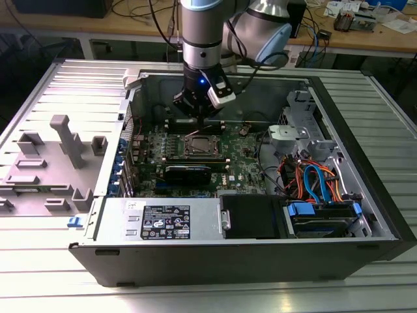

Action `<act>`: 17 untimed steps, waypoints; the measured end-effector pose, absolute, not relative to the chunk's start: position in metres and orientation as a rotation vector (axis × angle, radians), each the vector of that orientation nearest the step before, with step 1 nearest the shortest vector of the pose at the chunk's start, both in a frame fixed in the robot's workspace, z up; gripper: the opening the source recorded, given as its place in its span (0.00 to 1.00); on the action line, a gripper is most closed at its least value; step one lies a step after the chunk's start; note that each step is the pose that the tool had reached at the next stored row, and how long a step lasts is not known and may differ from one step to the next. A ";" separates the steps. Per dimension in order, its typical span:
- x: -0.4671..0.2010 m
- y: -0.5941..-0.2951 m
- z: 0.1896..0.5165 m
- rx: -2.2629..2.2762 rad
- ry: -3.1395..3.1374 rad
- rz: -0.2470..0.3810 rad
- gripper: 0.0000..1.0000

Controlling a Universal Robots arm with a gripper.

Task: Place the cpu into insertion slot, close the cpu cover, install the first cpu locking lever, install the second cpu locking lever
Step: 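Install the first cpu locking lever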

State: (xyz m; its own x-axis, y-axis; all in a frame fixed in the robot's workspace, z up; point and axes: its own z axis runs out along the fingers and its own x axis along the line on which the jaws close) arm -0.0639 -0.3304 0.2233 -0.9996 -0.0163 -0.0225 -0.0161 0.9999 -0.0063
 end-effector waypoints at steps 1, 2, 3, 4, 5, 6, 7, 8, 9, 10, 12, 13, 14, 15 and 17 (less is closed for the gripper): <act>-0.063 -0.330 0.222 -0.024 3.119 -0.010 0.11; -0.061 -0.330 0.221 -0.022 3.119 -0.010 0.11; -0.059 -0.330 0.220 -0.019 3.119 -0.010 0.11; -0.058 -0.330 0.219 -0.018 3.119 -0.010 0.11; -0.057 -0.330 0.218 -0.017 3.119 -0.010 0.11; -0.056 -0.330 0.217 -0.015 3.119 -0.010 0.11; -0.055 -0.330 0.216 -0.014 3.119 -0.010 0.11; -0.054 -0.330 0.215 -0.012 3.119 -0.009 0.11; -0.053 -0.330 0.214 -0.011 3.119 -0.009 0.11; -0.052 -0.330 0.213 -0.009 3.119 -0.010 0.11; -0.050 -0.330 0.211 -0.007 3.119 -0.010 0.11; -0.049 -0.330 0.209 -0.006 3.119 -0.010 0.11; -0.048 -0.330 0.208 -0.006 3.119 -0.010 0.11; -0.047 -0.330 0.207 -0.005 3.119 -0.010 0.11; -0.046 -0.330 0.205 -0.005 3.119 -0.010 0.11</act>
